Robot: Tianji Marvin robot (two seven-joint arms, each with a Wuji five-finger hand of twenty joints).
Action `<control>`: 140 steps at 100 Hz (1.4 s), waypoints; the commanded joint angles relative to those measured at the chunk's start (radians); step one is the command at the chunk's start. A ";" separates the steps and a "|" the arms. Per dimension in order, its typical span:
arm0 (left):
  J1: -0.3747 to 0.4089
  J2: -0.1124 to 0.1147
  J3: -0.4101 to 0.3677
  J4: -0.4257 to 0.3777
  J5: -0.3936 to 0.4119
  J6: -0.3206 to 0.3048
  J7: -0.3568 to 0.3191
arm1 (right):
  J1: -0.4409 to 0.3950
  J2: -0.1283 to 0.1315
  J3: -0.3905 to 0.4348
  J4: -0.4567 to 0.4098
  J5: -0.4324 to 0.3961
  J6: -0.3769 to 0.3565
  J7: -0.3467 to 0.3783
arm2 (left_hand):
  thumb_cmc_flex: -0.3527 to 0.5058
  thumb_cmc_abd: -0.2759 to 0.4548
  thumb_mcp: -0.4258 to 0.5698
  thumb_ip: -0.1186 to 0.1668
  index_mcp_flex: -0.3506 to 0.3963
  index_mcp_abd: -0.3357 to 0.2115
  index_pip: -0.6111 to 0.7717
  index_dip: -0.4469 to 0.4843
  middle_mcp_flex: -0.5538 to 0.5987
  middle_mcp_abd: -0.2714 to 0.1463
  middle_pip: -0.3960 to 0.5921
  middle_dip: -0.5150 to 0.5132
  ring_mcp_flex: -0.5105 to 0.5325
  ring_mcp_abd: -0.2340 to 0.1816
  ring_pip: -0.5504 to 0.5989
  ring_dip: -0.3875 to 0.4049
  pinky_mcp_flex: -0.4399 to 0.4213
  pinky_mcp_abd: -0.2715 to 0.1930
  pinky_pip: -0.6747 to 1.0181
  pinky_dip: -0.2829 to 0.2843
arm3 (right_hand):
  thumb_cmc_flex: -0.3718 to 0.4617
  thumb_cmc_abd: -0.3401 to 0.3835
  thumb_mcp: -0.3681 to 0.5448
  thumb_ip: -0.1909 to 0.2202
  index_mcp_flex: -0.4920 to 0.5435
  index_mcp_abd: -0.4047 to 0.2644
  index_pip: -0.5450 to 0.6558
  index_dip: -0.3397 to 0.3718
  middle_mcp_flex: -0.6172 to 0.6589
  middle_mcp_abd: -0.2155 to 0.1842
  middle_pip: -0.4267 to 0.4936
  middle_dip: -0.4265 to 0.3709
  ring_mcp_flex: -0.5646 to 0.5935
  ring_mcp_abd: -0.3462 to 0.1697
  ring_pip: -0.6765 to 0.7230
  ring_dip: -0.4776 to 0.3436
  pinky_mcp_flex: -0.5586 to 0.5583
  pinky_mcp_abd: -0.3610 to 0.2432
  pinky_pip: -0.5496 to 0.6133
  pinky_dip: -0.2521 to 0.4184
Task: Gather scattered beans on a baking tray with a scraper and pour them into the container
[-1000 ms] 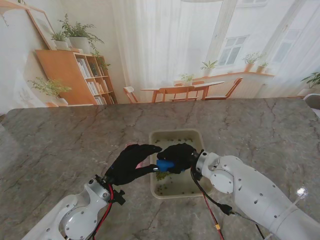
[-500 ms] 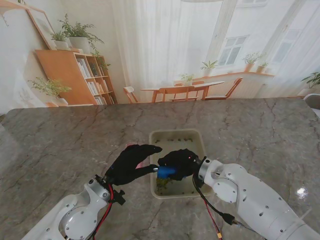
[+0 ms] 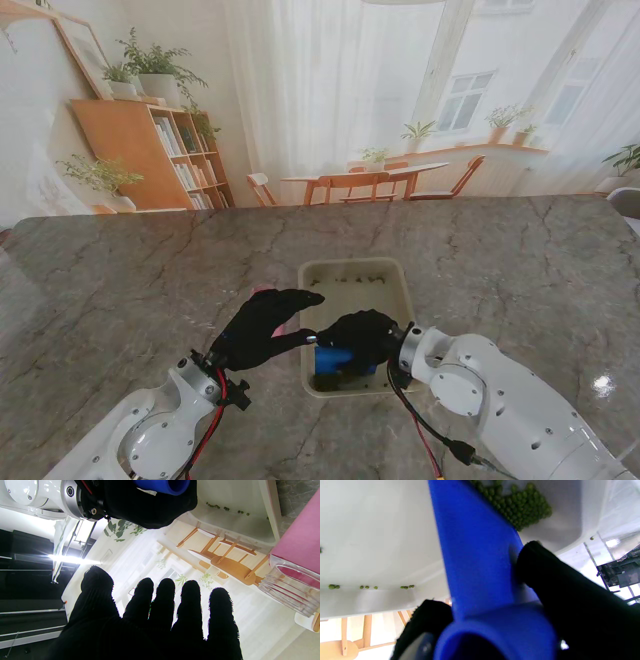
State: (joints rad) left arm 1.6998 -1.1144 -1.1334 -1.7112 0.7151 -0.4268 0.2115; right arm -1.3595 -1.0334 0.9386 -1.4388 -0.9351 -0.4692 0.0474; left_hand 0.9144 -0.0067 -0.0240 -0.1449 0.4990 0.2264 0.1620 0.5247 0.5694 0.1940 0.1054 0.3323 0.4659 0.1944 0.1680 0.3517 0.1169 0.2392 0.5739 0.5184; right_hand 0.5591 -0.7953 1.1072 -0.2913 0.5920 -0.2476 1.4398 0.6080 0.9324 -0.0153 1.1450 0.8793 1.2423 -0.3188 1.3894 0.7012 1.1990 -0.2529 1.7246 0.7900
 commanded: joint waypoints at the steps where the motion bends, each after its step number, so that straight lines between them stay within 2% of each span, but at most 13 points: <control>1: 0.003 -0.001 0.002 0.000 -0.003 0.001 0.000 | -0.026 0.009 0.002 -0.008 0.004 -0.007 0.031 | 0.026 0.036 -0.015 0.102 0.011 -0.022 0.001 0.005 0.003 -0.024 -0.002 0.016 0.018 -0.004 0.001 0.004 -0.005 0.017 0.002 0.032 | 0.048 -0.010 0.057 -0.031 0.045 -0.088 0.021 -0.019 0.032 0.001 -0.010 0.017 0.091 -0.115 0.026 0.009 0.020 -0.309 0.118 0.033; 16: 0.003 -0.001 0.003 0.000 -0.003 0.005 0.000 | -0.057 0.009 0.032 -0.040 -0.018 0.012 0.023 | 0.026 0.035 -0.015 0.102 0.010 -0.022 0.001 0.005 0.002 -0.023 -0.002 0.016 0.018 -0.004 0.000 0.004 -0.005 0.018 0.002 0.032 | 0.047 -0.010 0.057 -0.031 0.048 -0.085 0.019 -0.017 0.036 0.000 -0.013 0.017 0.091 -0.118 0.027 0.016 0.020 -0.311 0.120 0.037; 33: 0.002 -0.001 0.002 0.001 -0.004 0.004 -0.002 | -0.065 -0.001 0.038 -0.053 -0.081 0.094 -0.075 | 0.026 0.035 -0.015 0.102 0.010 -0.021 0.000 0.005 0.003 -0.023 -0.002 0.016 0.019 -0.004 0.001 0.004 -0.005 0.018 0.002 0.032 | 0.049 -0.011 0.061 -0.031 0.048 -0.080 0.022 -0.015 0.037 0.000 -0.015 0.019 0.091 -0.120 0.026 0.019 0.021 -0.312 0.119 0.038; 58: 0.001 -0.001 0.003 0.003 -0.003 0.004 -0.001 | -0.018 -0.023 0.008 -0.045 -0.101 0.221 -0.181 | 0.026 0.036 -0.015 0.102 0.009 -0.021 0.000 0.005 0.002 -0.024 -0.003 0.016 0.018 -0.003 0.001 0.004 -0.005 0.017 0.002 0.032 | 0.052 -0.009 0.066 -0.030 0.038 -0.075 0.031 -0.015 0.028 0.004 -0.011 0.030 0.091 -0.114 0.025 0.021 0.020 -0.303 0.119 0.038; 72: 0.002 -0.001 0.001 0.003 -0.003 0.003 -0.001 | 0.055 -0.032 -0.044 0.000 -0.120 0.297 -0.233 | 0.025 0.037 -0.016 0.102 0.010 -0.022 0.000 0.005 0.002 -0.023 -0.003 0.016 0.019 -0.003 0.001 0.004 -0.004 0.018 0.003 0.032 | 0.049 -0.001 0.070 -0.028 0.024 -0.092 0.034 0.013 0.012 -0.015 0.000 0.045 0.090 -0.066 0.057 0.019 0.021 -0.232 0.156 0.016; 83: 0.003 -0.001 0.000 0.003 -0.001 0.002 0.000 | 0.131 -0.040 -0.097 0.062 -0.121 0.326 -0.262 | 0.026 0.036 -0.015 0.102 0.010 -0.020 0.000 0.005 0.003 -0.023 -0.002 0.016 0.019 -0.001 0.001 0.005 -0.005 0.019 0.002 0.032 | 0.045 0.005 0.073 -0.030 0.025 -0.106 0.021 0.073 -0.009 -0.031 0.021 0.044 0.089 -0.032 0.027 -0.020 0.012 -0.177 0.142 -0.031; 89: 0.004 -0.001 -0.001 0.003 -0.002 0.002 -0.001 | 0.172 -0.045 -0.129 0.101 -0.111 0.339 -0.273 | 0.026 0.036 -0.015 0.102 0.010 -0.020 0.000 0.005 0.003 -0.025 -0.002 0.016 0.019 -0.002 0.001 0.005 -0.005 0.019 0.003 0.032 | 0.047 0.007 0.071 -0.031 0.029 -0.113 0.015 0.111 -0.025 -0.038 0.035 0.045 0.061 -0.006 0.004 -0.040 0.002 -0.136 0.113 -0.062; 99: 0.004 0.000 -0.001 0.003 -0.002 0.003 -0.003 | 0.234 -0.053 -0.182 0.161 -0.098 0.367 -0.286 | 0.025 0.036 -0.016 0.102 0.010 -0.020 0.000 0.005 0.003 -0.025 -0.002 0.016 0.020 -0.003 0.002 0.005 -0.005 0.018 0.003 0.033 | 0.046 0.013 0.077 -0.032 0.046 -0.133 0.001 0.213 -0.053 -0.052 0.053 0.042 -0.009 0.039 -0.054 -0.069 -0.023 -0.036 0.018 -0.136; 114: 0.002 0.001 0.000 0.004 -0.005 0.004 -0.008 | 0.317 -0.069 -0.258 0.250 -0.061 0.388 -0.306 | 0.026 0.037 -0.015 0.102 0.010 -0.021 0.000 0.005 0.003 -0.023 -0.002 0.016 0.019 -0.003 0.001 0.005 -0.005 0.019 0.003 0.033 | 0.048 0.034 0.075 -0.024 0.054 -0.137 0.000 0.348 -0.114 -0.048 0.070 0.032 -0.102 0.086 -0.116 -0.105 -0.065 0.089 -0.127 -0.217; 124: 0.002 0.001 0.000 0.004 -0.006 0.005 -0.011 | 0.369 -0.077 -0.308 0.304 -0.051 0.387 -0.322 | 0.025 0.038 -0.016 0.102 0.011 -0.021 0.001 0.005 0.003 -0.024 -0.002 0.016 0.019 -0.002 0.001 0.005 -0.005 0.018 0.003 0.033 | 0.044 0.042 0.073 -0.023 0.058 -0.141 0.004 0.423 -0.151 -0.041 0.078 0.021 -0.151 0.108 -0.140 -0.122 -0.114 0.129 -0.183 -0.230; 140: 0.003 0.001 -0.001 0.003 -0.004 0.008 -0.011 | 0.428 -0.091 -0.368 0.378 -0.024 0.389 -0.340 | 0.026 0.038 -0.015 0.102 0.010 -0.021 0.000 0.005 0.002 -0.023 -0.002 0.016 0.019 -0.003 0.001 0.005 -0.005 0.018 0.003 0.033 | 0.048 0.060 0.065 -0.019 0.067 -0.138 0.014 0.484 -0.197 -0.023 0.090 0.019 -0.210 0.142 -0.154 -0.135 -0.182 0.176 -0.216 -0.232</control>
State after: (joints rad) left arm 1.6987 -1.1132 -1.1361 -1.7096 0.7130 -0.4237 0.2008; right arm -0.9489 -1.1164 0.5725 -1.0751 -0.9614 -0.0783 -0.2984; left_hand 0.9144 -0.0067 -0.0240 -0.1449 0.4990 0.2263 0.1620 0.5246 0.5694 0.1940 0.1054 0.3323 0.4658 0.1945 0.1680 0.3517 0.1171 0.2393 0.5739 0.5185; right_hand 0.5630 -0.7794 1.1072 -0.3223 0.6273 -0.3283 1.4344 1.0529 0.7572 -0.0463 1.1825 0.9020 1.0538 -0.1984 1.2410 0.5760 1.0295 -0.0923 1.5168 0.5676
